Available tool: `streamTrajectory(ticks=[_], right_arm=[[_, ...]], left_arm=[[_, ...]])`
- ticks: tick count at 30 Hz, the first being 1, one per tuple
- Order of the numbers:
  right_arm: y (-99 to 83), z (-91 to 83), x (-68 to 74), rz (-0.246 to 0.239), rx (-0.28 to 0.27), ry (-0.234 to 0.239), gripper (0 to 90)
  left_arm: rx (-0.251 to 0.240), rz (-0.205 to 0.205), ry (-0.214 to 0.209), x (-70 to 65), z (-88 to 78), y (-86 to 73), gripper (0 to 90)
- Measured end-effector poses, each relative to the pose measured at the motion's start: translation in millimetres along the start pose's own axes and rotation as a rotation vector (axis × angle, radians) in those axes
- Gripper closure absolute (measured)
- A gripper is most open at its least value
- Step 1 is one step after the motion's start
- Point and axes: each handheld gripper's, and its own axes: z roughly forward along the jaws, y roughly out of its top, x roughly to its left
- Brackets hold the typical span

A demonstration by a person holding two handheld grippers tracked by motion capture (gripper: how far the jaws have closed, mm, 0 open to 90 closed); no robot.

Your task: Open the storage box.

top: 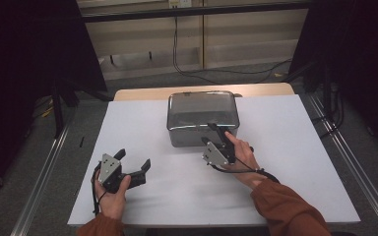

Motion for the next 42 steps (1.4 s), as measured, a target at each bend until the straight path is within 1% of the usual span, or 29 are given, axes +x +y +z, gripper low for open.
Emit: streamTrajectory(ticks=[2,4,6,7,9,10,11,12,14,15,16,17,18,19,21,22,24,26,27,28,31,32,33,35,36,37,39,40,42], right_arm=[[0.1,0.9,2.1,-0.05,0.008,-0.013,46.9],[0.6,1.7,3.5,-0.079,0.014,-0.012,49.9],[1.2,1.9,5.3,-0.11,0.021,-0.026,52.8],[1.2,2.4,5.3,-0.119,0.021,-0.022,54.0],[1.5,2.8,6.3,-0.144,0.029,-0.031,57.4],[1.6,3.3,6.5,-0.158,0.032,-0.032,59.0],[1.8,3.9,6.8,-0.162,0.034,-0.028,60.3],[2.1,4.2,7.9,-0.167,0.043,-0.03,61.7],[2.8,5.7,9.0,-0.184,0.048,-0.034,64.2],[3.1,6.3,8.7,-0.195,0.045,-0.032,65.3],[3.6,6.0,9.6,-0.194,0.049,-0.037,66.2],[4.2,6.3,9.7,-0.212,0.047,-0.04,67.3],[4.9,6.3,10.2,-0.223,0.049,-0.043,69.0],[5.4,6.1,10.3,-0.227,0.045,-0.046,70.9],[6.2,5.6,10.4,-0.235,0.046,-0.05,74.3],[6.4,5.3,10.4,-0.241,0.045,-0.052,75.5],[6.5,5.3,10.4,-0.249,0.042,-0.054,76.2],[6.6,5.1,11.2,-0.268,0.043,-0.061,76.9],[6.6,5.0,11.7,-0.281,0.043,-0.065,77.4],[6.6,5.0,12.0,-0.29,0.043,-0.067,77.5],[6.5,4.9,11.4,-0.29,0.039,-0.065,77.8],[6.5,4.9,11.2,-0.292,0.038,-0.064,77.9],[6.5,4.8,11.2,-0.294,0.039,-0.065,77.9],[6.7,4.8,10.8,-0.293,0.038,-0.064,78.1],[6.9,4.7,10.2,-0.296,0.038,-0.065,78.3],[6.8,4.4,9.7,-0.289,0.038,-0.065,78.5],[7.3,4.0,8.0,-0.289,0.036,-0.068,78.7],[7.6,3.6,7.6,-0.287,0.037,-0.07,78.8],[8.2,3.5,6.2,-0.284,0.033,-0.07,78.9]], left_arm=[[0.003,0.0,-0.006,-0.3,0.2,0.1,3.4],[-0.004,-0.006,-0.007,-0.5,0.8,0.4,3.9],[-0.007,-0.005,-0.008,-0.4,1.1,0.6,4.3],[-0.007,-0.007,-0.008,0.0,1.3,0.6,4.6],[-0.009,-0.012,-0.005,0.8,1.9,0.9,5.2],[-0.013,-0.009,0.014,0.8,2.2,1.2,5.7],[-0.015,-0.004,0.023,0.7,2.7,1.5,5.6],[-0.014,-0.003,0.016,1.0,3.4,1.8,5.6],[-0.017,-0.016,0.01,1.1,4.6,2.3,5.5],[-0.018,-0.014,0.005,1.2,5.0,2.5,5.6],[-0.02,-0.012,0.004,0.9,5.3,2.7,5.6],[-0.022,-0.006,0.002,0.8,5.8,2.9,5.6],[-0.019,0.0,-0.013,1.3,6.2,3.3,5.8],[-0.02,-0.001,-0.02,1.4,6.7,3.6,5.9],[-0.019,0.008,-0.023,0.5,8.1,4.0,5.9],[-0.018,0.005,-0.033,0.2,9.1,4.0,5.9],[-0.012,-0.002,-0.036,0.7,10.3,4.4,5.9],[-0.005,-0.009,-0.043,2.2,10.7,4.8,5.9],[-0.009,-0.022,-0.04,2.7,10.6,5.0,5.9],[-0.007,-0.023,-0.043,4.0,9.7,5.4,5.9],[-0.006,-0.045,-0.05,7.0,8.5,5.8,4.5],[-0.002,-0.062,-0.06,7.9,8.3,5.9,4.5],[0.002,-0.069,-0.066,7.8,8.3,6.0,4.5],[0.001,-0.045,-0.067,6.5,8.7,6.3,3.8],[0.008,-0.02,-0.072,6.7,8.9,6.6,3.8],[0.007,-0.014,-0.081,6.9,9.5,6.8,3.5],[-0.004,-0.036,-0.095,6.3,11.8,7.6,2.9],[0.002,-0.027,-0.098,6.5,12.3,8.1,2.9],[-0.008,-0.023,-0.113,4.8,14.0,8.6,2.9]])
